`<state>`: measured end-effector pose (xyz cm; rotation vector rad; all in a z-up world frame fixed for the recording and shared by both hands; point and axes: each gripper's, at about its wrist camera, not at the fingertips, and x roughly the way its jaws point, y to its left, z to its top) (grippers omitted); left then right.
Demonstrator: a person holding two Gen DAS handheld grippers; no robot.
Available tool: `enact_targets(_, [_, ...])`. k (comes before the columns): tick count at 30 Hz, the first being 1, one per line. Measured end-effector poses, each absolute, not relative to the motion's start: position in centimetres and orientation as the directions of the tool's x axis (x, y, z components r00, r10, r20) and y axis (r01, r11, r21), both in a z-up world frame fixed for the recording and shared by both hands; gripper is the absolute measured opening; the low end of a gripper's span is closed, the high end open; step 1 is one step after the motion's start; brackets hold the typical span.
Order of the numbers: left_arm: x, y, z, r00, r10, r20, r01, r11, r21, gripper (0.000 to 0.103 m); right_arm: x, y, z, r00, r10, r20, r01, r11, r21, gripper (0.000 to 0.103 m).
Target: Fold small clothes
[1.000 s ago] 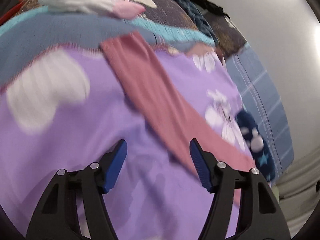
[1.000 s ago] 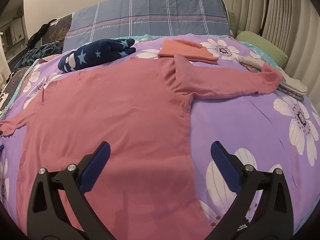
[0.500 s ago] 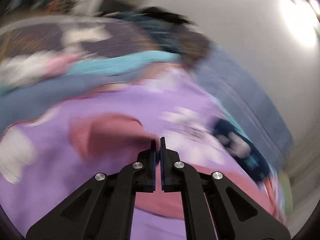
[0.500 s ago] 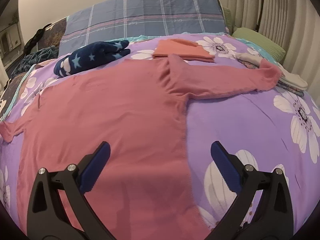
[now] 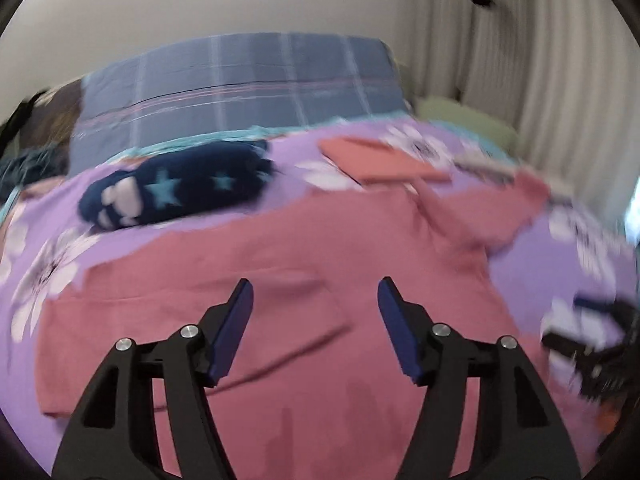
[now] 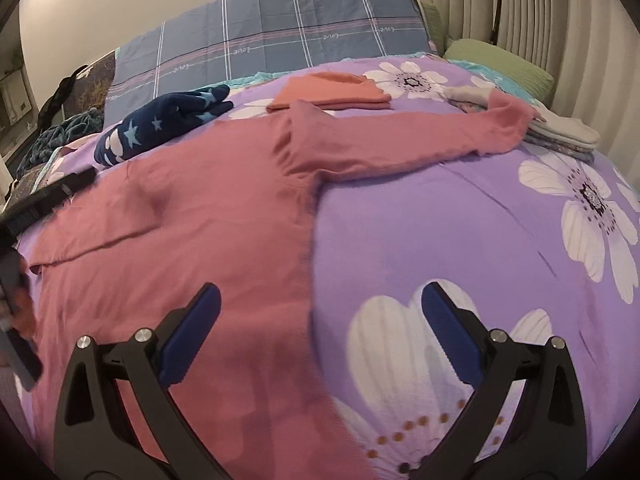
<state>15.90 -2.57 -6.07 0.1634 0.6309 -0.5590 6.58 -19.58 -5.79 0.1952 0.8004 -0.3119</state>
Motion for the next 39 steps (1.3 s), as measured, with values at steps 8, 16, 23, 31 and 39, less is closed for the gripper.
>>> enact_targets(8, [17.0, 3.0, -6.7, 0.688, -0.394, -0.609, 0.437, 0.895, -0.086, 0.079, 10.0, -19.4, -5.4, 0.665, 0.019, -0.746, 0.197, 0.96, 0.2, 0.076])
enact_targets(16, [17.0, -0.9, -8.7, 0.568, -0.455, -0.686, 0.582, 0.811, -0.057, 0.061, 23.5, -16.1, -5.6, 0.535, 0.307, -0.787, -0.058, 0.943, 0.328, 0.033])
enact_targets(23, [18.7, -5.1, -10.6, 0.563, -0.389, -0.729, 0.618, 0.784, 0.059, 0.061, 32.0, -15.0, -8.8, 0.337, 0.432, -0.837, -0.024, 0.892, 0.451, 0.039])
enact_targets(31, [21.3, -5.8, -11.2, 0.531, -0.351, -0.771, 0.591, 0.806, 0.039, 0.005, 34.4, -12.2, -9.3, 0.297, 0.435, -0.85, -0.079, 0.898, 0.432, 0.002])
enact_targets(39, [18.4, -7.5, -3.8, 0.561, -0.519, -0.645, 0.651, 0.757, -0.043, 0.004, 32.0, -16.7, -2.6, 0.467, 0.459, -0.755, -0.123, 0.88, 0.459, 0.002])
